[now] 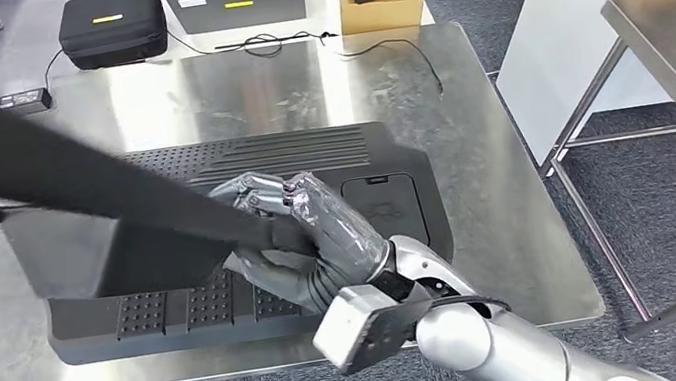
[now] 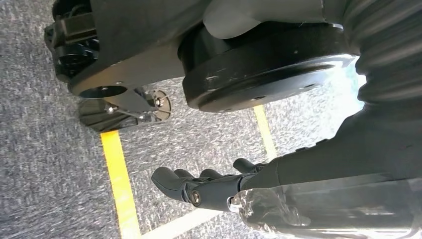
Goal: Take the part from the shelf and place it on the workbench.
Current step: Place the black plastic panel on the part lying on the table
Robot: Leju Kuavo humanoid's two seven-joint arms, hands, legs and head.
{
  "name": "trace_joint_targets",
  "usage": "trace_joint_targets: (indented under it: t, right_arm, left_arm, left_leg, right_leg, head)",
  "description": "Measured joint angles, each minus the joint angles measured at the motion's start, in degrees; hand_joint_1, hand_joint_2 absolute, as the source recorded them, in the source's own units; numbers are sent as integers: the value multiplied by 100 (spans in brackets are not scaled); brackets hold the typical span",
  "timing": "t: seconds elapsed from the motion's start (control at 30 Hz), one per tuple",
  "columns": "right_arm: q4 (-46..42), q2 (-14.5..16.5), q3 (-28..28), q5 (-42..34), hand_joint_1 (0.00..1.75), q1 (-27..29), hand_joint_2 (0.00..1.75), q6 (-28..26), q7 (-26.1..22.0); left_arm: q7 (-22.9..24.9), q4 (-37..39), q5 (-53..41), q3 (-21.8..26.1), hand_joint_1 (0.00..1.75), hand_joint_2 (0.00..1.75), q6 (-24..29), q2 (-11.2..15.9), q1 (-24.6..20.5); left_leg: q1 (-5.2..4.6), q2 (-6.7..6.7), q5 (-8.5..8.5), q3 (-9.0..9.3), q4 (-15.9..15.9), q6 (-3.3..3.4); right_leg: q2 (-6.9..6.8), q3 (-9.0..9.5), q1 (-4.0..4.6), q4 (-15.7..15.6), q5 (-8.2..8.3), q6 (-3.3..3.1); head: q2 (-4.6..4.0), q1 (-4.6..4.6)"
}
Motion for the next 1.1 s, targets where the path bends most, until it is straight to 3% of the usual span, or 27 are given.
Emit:
trace_joint_targets:
  t: [0.1, 0.2, 0.27, 0.57, 0.9, 1.1]
  right_arm:
    - [156, 89, 72, 500, 175, -196, 175, -89, 328]
    - [448, 217, 203, 1150, 175, -521, 175, -144, 728]
    - [648, 306, 280, 1350, 175, -696, 175, -145, 852]
    - [1359, 611, 489, 1730, 175, -1197, 175, -48, 1150]
    - [3366, 1336, 644, 1768, 175, -2277, 175, -206, 1651]
    - [4415, 1586, 682, 1721, 175, -2518, 175, -443, 1913]
  left_arm:
    - [-44, 0, -78, -14, 0, 175, 52, 0, -13]
    - [-39, 0, -186, -69, 0, 175, 82, 0, -70]
    - [-25, 0, -224, -104, 0, 175, 89, 0, -107]
    - [-11, 0, -302, -161, 0, 175, 78, 0, -151]
    - [-6, -4, -578, -273, 0, 175, -202, -10, -290]
    - [35, -4, -773, -292, 0, 175, -415, -17, -363]
  left_leg:
    - [-12, 3, -5, -2, 0, 21]
    - [-23, 9, -2, -2, 1, 30]
    - [-23, 8, 5, -1, 1, 35]
    - [-8, 10, 44, 13, -32, -9]
    - [19, 9, 67, 23, -57, -43]
    - [22, 9, 71, 25, -59, -48]
  right_leg:
    - [-1, 17, -8, -38, -8, 36]
    - [-3, 17, -25, -49, -6, 168]
    - [-8, 16, -25, -51, -3, 212]
    - [-10, 5, 7, -36, 7, 218]
    - [-12, -3, 36, -29, 17, 197]
    - [-12, -3, 39, -29, 19, 194]
  head:
    - [0, 61]
    - [0, 80]
    - [0, 77]
    - [0, 57]
    - [0, 38]
    - [0, 37]
